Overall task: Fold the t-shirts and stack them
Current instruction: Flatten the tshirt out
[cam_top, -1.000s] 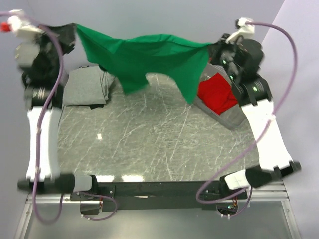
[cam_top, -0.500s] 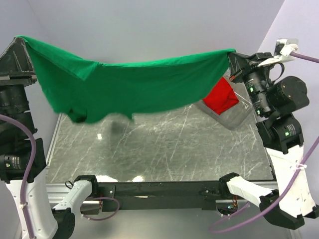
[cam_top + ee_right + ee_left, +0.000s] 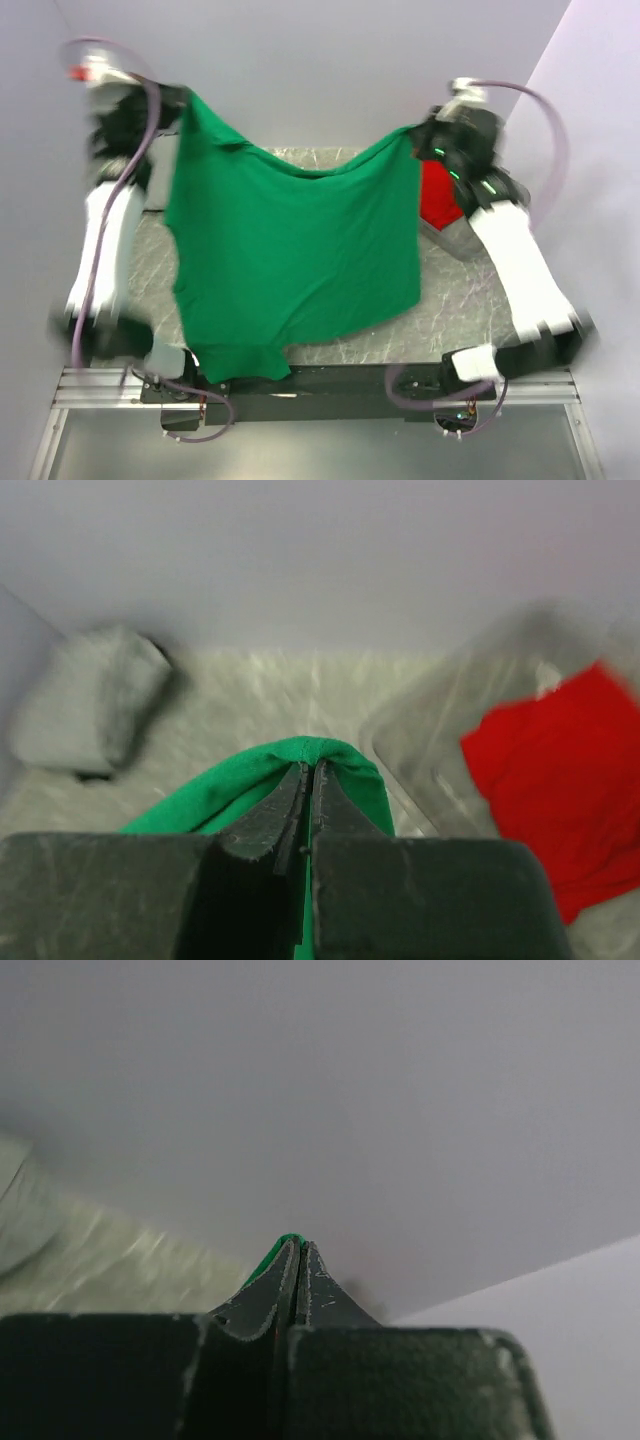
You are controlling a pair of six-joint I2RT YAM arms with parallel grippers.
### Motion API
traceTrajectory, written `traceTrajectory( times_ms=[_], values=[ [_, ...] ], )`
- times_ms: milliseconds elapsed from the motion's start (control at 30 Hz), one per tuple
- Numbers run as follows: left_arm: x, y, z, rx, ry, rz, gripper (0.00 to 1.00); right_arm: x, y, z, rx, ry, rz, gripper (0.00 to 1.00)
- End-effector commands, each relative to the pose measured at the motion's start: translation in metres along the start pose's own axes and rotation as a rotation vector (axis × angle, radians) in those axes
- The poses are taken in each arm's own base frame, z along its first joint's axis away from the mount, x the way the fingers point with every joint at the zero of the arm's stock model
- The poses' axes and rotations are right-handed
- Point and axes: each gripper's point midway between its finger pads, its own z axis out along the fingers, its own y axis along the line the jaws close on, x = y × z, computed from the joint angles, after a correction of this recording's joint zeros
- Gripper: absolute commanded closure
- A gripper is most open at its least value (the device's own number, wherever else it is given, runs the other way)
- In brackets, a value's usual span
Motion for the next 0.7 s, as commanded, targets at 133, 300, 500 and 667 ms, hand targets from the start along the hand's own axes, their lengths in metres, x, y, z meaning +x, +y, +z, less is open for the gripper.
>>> traceTrajectory(
  times_ms=[133, 300, 500, 667],
  values=[
    [0.148, 0.143, 0.118, -0.221, 0.455, -0.042, 0.56, 0.152, -0.044, 0.138, -0.026, 0.45, 0.048, 0.53],
    [0.174, 0.154, 0.111, -0.256, 0.536, -0.01, 0.39, 0.155, -0.05, 0.143, -0.02, 0.465, 0.017, 0.16],
    [0.197, 0.185, 0.038, -0.394, 0.605, 0.012, 0.36, 0.144, -0.038, 0.1, -0.021, 0.453, -0.001, 0.13],
    [0.225, 0.216, -0.018, -0.495, 0.699, 0.023, 0.35, 0.166, -0.007, 0.069, -0.095, 0.524, -0.011, 0.13]
  ],
)
